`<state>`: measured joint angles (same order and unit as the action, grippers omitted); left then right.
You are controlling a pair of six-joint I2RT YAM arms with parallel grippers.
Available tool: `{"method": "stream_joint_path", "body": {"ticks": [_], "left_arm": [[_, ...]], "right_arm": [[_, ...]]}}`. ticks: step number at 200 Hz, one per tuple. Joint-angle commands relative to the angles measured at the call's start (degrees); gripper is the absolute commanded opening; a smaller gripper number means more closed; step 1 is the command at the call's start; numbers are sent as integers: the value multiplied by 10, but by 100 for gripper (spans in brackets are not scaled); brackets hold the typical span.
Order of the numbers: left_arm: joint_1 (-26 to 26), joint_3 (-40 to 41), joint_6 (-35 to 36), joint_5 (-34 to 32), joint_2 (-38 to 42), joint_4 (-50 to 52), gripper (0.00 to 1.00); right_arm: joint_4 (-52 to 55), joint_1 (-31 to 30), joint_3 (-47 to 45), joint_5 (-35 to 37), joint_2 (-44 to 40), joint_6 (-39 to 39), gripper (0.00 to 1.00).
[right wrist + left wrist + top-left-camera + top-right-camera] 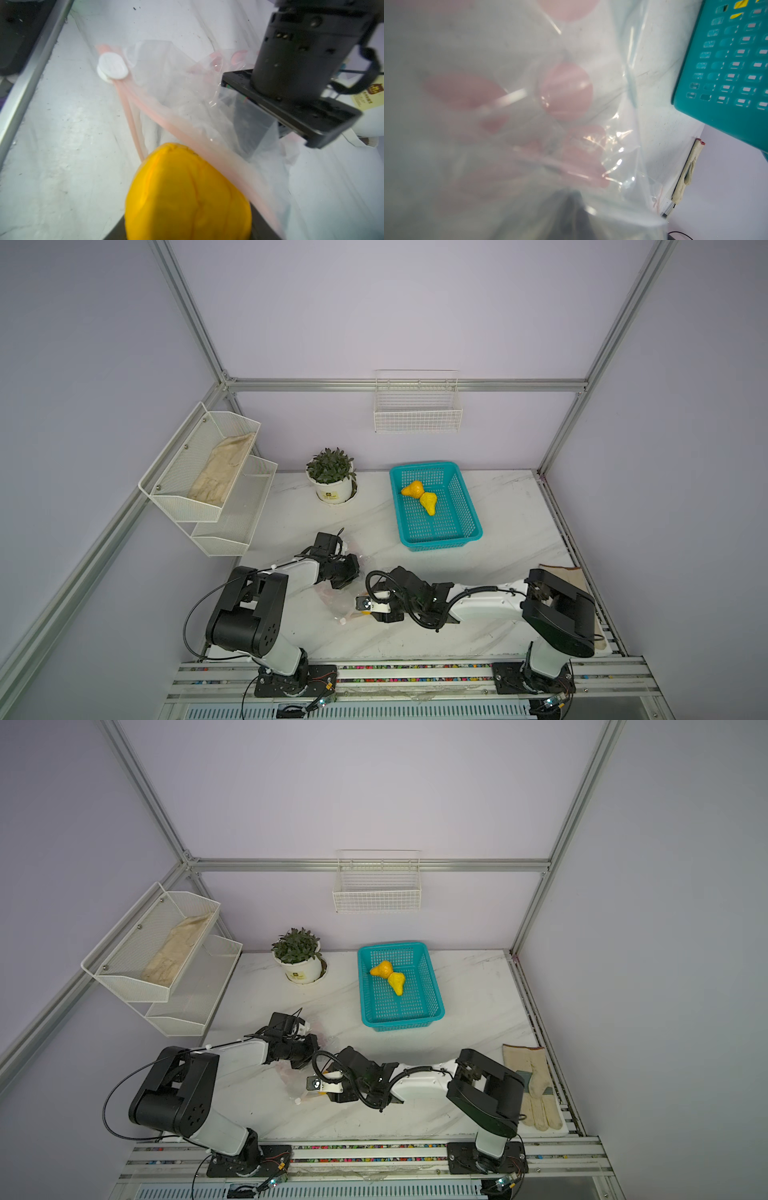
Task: Open the zip-top bag and take out the pear
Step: Pick up the pear from the zipper food storage bag, then place the pear in the basket.
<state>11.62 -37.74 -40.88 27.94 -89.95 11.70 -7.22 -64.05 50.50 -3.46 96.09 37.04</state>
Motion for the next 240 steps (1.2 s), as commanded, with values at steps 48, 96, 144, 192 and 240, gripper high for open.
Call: {"method": "stream_joint_path", "body": {"ticks": [48, 96, 144, 192, 240], "left_arm": [[-4, -5, 29, -72, 4, 110, 0], [-4, -75, 39, -97, 108, 193, 10], [-11, -145, 65, -160, 148, 265, 13], [-12, -161, 66, -154, 164, 285, 19], [-19, -153, 71, -179, 185, 300, 22]], "right_arm": [[107, 77, 9, -4, -154, -71, 30], [159, 221, 133, 54, -120, -195, 30], [275, 336, 298, 60, 29, -298, 33], [370, 388, 409, -6, 186, -364, 36], [372, 391, 446, 4, 267, -379, 62]]}}
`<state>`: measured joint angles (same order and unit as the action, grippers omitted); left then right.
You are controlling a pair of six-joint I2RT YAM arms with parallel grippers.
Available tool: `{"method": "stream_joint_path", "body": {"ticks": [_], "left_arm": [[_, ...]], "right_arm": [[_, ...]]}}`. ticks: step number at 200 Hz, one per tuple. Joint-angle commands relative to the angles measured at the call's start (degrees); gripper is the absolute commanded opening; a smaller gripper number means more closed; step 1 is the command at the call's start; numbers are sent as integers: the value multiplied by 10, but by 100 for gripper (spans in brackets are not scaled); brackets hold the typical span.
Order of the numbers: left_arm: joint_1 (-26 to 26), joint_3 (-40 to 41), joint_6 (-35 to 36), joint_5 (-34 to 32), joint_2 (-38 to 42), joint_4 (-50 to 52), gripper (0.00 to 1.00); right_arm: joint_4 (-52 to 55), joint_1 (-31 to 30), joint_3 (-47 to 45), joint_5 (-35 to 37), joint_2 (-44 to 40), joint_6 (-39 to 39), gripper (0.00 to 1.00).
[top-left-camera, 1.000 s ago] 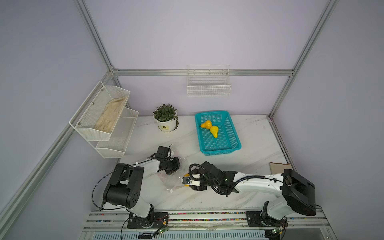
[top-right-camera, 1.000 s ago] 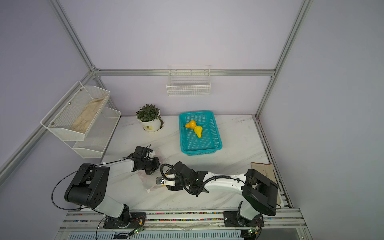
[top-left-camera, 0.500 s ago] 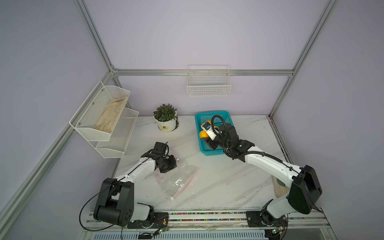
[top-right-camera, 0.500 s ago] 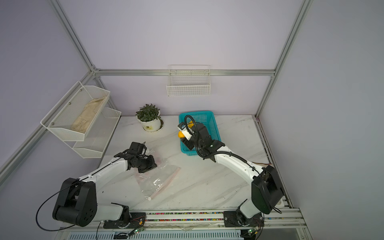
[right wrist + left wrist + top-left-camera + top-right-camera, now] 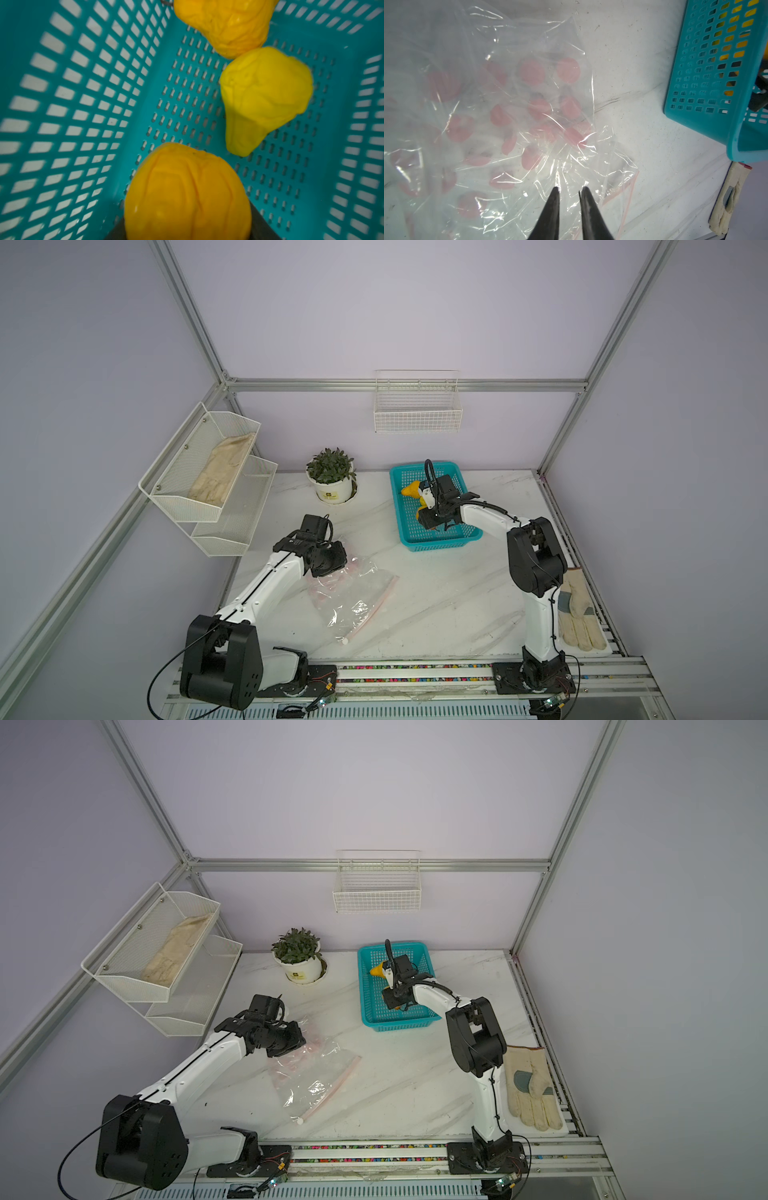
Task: Open the zip-top bag and take out the pear
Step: Place the pear in the basket.
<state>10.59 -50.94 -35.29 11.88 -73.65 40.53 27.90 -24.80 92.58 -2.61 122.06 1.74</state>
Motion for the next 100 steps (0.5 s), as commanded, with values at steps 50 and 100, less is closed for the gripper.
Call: {"method": "stream_joint_path", "body": {"ticks": [50, 100], "left_arm": [[-5, -23, -1, 7, 20, 10, 26], [30, 20, -19, -17, 42, -2, 29]], "right_arm": [[45, -2, 47, 6, -24, -31, 81], [54, -2, 21, 12, -119, -34, 85]]}}
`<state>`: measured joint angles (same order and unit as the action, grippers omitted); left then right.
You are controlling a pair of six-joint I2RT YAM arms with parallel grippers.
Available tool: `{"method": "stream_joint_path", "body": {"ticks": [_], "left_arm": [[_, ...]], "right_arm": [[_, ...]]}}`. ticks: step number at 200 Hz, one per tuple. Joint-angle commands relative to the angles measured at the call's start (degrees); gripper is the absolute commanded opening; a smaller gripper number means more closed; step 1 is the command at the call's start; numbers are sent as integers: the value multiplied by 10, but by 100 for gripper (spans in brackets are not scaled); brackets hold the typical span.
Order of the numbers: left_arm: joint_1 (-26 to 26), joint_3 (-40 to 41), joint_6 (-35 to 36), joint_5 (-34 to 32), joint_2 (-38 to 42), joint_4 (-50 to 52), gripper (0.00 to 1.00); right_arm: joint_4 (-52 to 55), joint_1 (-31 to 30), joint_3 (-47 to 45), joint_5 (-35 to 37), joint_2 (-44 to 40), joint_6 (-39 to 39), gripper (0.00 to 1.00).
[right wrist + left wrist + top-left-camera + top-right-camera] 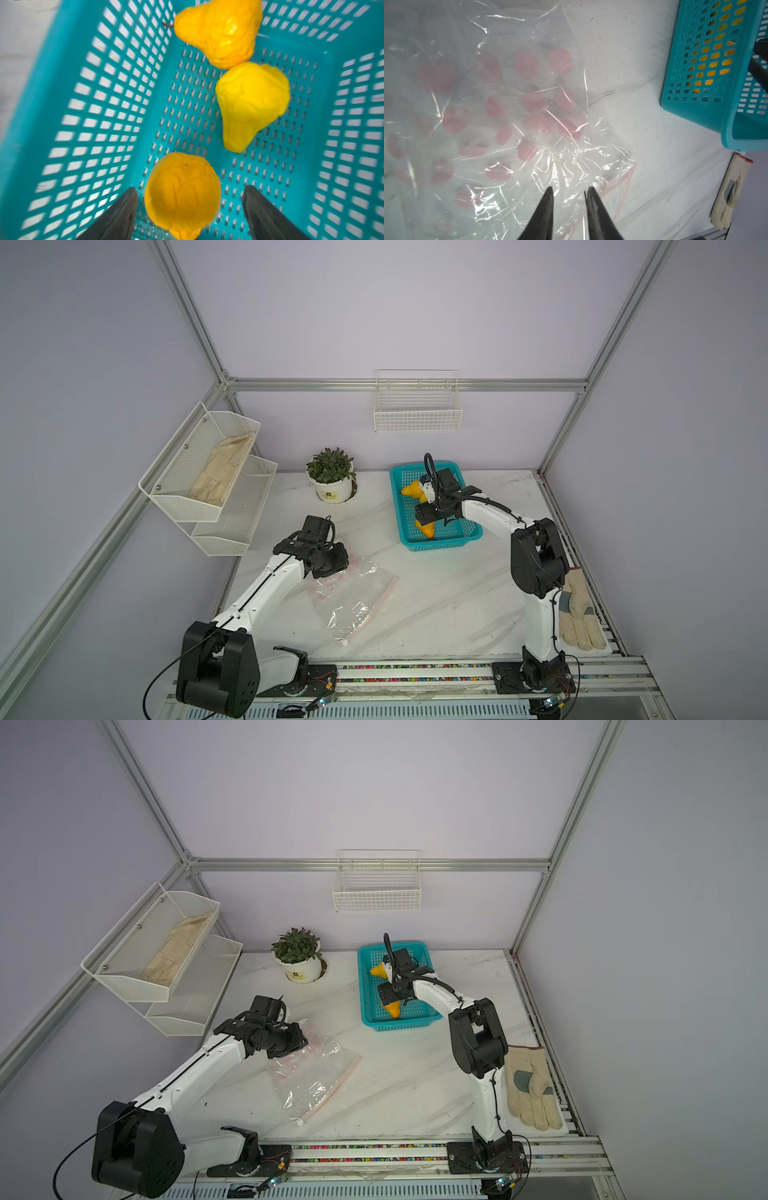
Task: Open the zip-top bag and take out the pear
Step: Place the pear in the basket, then move the zipper food storage bag to the center of the board.
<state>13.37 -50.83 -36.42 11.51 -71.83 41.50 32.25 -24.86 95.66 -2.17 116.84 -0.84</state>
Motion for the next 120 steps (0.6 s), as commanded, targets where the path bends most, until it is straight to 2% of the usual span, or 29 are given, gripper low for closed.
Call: {"method": "stream_joint_path", "body": {"ticks": [1, 20, 49, 72, 81, 97, 120], "left_arm": [[3, 19, -7, -14, 25, -12, 28], [2, 25, 0, -20, 32, -22, 29], [0, 20, 9, -40, 31, -31, 37], [7, 13, 1, 13, 5, -37, 40], [27, 9, -7, 34, 1, -33, 40], [81, 14, -35, 21, 10, -15, 41], [160, 65, -95, 21, 47, -9, 41]], "right_arm": [[10, -2, -11, 8, -69, -8, 85], [13, -1, -33, 13, -107, -4, 88], [30, -2, -72, 11, -166, -9, 93], [33, -1, -116, -1, -215, -21, 94], [37, -1, -128, -6, -227, -26, 94], [46, -1, -153, -9, -251, -33, 94], [51, -2, -191, -7, -280, -34, 94]]}}
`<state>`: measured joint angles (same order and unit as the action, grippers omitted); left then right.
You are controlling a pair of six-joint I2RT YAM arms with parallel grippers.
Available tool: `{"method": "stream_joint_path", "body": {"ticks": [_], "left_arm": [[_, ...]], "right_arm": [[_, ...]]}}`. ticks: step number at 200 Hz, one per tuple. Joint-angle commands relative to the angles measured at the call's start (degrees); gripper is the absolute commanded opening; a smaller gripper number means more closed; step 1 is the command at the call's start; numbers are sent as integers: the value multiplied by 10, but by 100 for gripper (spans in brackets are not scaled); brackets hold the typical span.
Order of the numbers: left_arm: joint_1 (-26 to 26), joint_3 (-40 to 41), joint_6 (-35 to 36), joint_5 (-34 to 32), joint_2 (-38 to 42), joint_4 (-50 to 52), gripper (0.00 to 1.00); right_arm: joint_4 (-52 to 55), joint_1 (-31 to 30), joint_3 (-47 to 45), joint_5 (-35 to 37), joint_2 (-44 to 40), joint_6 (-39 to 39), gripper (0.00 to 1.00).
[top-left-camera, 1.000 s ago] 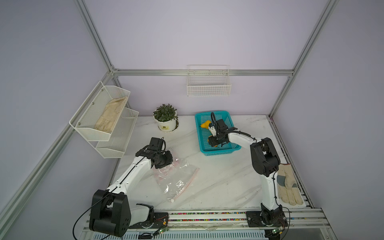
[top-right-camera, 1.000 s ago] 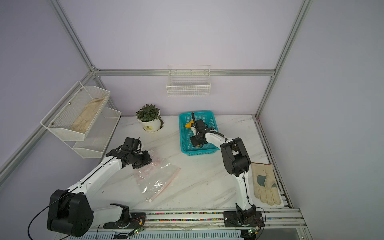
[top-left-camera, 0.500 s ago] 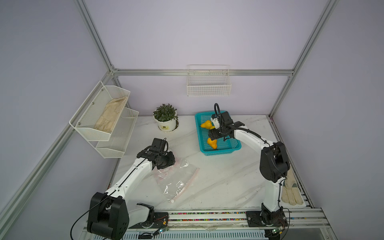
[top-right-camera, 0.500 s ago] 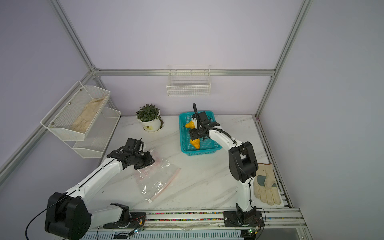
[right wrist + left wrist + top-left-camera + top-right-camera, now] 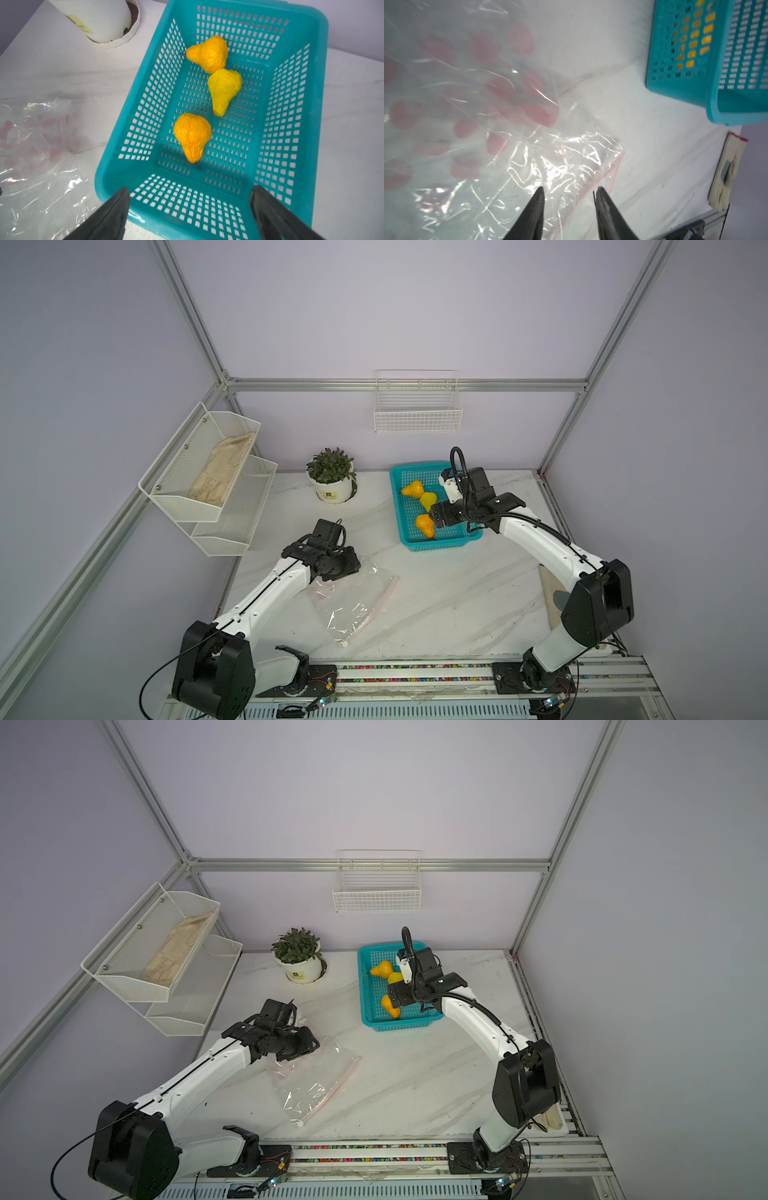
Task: Open the zip-top bag and take out the pear
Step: Move the zipper food storage bag to the center of the board.
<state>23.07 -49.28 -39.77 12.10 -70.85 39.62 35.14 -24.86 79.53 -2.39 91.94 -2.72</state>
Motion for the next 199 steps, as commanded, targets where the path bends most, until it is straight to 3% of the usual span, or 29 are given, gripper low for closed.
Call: {"method": "stream_joint_path", "body": {"ticks": [1, 43, 63, 81, 110, 154, 199], "left_arm": [[66, 52, -65, 15, 39, 10, 41], [196, 149, -154, 48, 54, -32, 42], [215, 182, -160, 92, 26, -86, 42], [215, 192, -143, 82, 4, -91, 42], [183, 165, -89, 16, -54, -58, 42], [66, 70, 22, -62, -131, -28, 42], [9, -90, 111, -73, -290, -44, 43]], "right_arm": [[23, -1, -30, -5, -32, -15, 94], [31, -1, -59, -4, -44, -13, 94], [33, -1, -56, -10, -38, -16, 93], [34, -1, -53, -14, -35, -19, 93], [38, -1, -51, -10, -38, -18, 93], [51, -1, -49, -1, -48, -13, 93], [55, -2, -58, 7, -58, -11, 93]]}}
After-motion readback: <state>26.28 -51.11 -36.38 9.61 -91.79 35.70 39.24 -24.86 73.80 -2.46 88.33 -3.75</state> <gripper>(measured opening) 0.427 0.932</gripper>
